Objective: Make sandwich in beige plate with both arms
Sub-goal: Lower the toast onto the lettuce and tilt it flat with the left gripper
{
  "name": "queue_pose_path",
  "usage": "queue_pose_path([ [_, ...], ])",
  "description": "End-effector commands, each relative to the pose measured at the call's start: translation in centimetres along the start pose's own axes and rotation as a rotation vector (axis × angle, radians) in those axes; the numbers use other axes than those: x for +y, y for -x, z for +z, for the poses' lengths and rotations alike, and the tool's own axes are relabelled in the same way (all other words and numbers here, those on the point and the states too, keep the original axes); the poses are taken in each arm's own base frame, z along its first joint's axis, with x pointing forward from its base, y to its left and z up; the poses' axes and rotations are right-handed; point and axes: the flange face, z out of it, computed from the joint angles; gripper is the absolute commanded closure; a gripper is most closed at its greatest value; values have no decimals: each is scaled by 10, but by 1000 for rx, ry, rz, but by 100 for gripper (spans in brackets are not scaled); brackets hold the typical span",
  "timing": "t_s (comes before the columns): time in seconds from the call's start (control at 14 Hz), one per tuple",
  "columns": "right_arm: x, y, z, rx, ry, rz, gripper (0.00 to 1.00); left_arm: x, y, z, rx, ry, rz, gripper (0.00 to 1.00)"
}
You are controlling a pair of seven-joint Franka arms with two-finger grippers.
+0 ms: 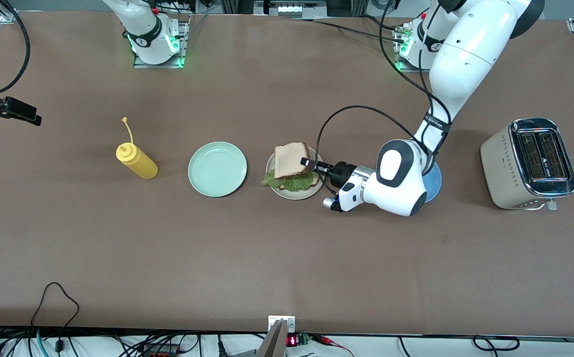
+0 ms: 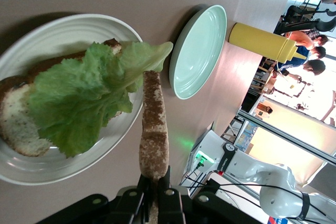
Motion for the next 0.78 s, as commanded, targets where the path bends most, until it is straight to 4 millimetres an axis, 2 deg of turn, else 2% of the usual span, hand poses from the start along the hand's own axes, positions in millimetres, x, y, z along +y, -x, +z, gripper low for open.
queue_pose_path([
  [0.0,-1,0,-5,6,-14,-8,0,3,5,-5,-15,62,40,99],
  [0.5,-1,0,-4,4,-14,-8,0,2,3,-3,-16,81,66,99],
  [0.71,-1,0,-4,4,-14,-8,0,-10,-1,2,-19,89,110,99],
])
